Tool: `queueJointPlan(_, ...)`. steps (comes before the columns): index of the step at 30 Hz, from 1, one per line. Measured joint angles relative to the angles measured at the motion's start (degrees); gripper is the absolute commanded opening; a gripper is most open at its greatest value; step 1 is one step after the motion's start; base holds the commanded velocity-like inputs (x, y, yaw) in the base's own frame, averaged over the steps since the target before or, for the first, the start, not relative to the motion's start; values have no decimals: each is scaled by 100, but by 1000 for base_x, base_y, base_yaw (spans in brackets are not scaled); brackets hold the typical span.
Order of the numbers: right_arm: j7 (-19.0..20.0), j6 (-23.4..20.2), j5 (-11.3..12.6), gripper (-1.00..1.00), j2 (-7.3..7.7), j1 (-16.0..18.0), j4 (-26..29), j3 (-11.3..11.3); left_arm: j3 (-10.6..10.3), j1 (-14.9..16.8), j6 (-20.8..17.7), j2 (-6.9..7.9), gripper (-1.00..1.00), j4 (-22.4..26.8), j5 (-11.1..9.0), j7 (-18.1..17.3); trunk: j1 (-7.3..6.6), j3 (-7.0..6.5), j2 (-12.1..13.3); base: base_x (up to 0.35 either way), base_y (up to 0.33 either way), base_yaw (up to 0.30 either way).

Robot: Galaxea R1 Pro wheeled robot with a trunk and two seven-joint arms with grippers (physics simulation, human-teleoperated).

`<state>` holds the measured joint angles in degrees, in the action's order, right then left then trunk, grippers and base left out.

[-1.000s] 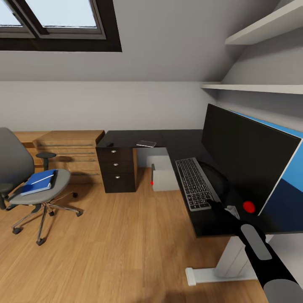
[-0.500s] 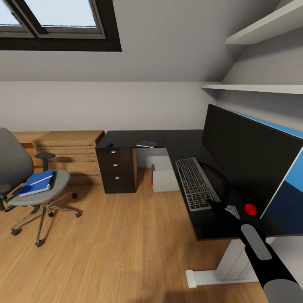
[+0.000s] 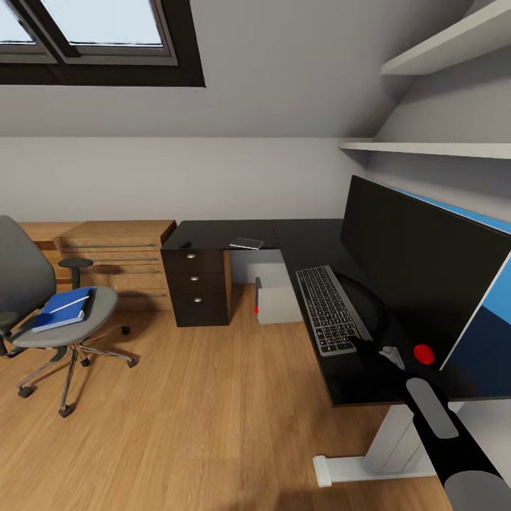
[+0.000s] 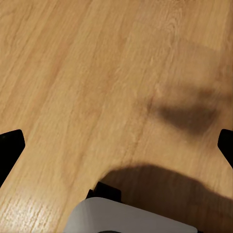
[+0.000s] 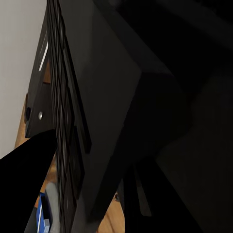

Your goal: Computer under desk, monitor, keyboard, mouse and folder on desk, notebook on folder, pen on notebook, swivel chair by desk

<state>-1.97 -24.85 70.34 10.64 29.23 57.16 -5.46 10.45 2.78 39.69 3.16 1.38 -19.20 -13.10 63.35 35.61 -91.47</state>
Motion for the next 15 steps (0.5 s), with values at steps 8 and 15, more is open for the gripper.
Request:
queueJointPlan(8, 0, 0, 0, -100, 0, -1, 0, 1, 0, 0, -1, -2, 100, 0, 0, -1, 0, 0, 0, 0, 0, 0)
queueJointPlan(15, -5, -2, -9, 100, 0, -1, -4, -5, 0, 0, 7, 0, 100, 0, 0, -1, 0, 0, 0, 0, 0, 0)
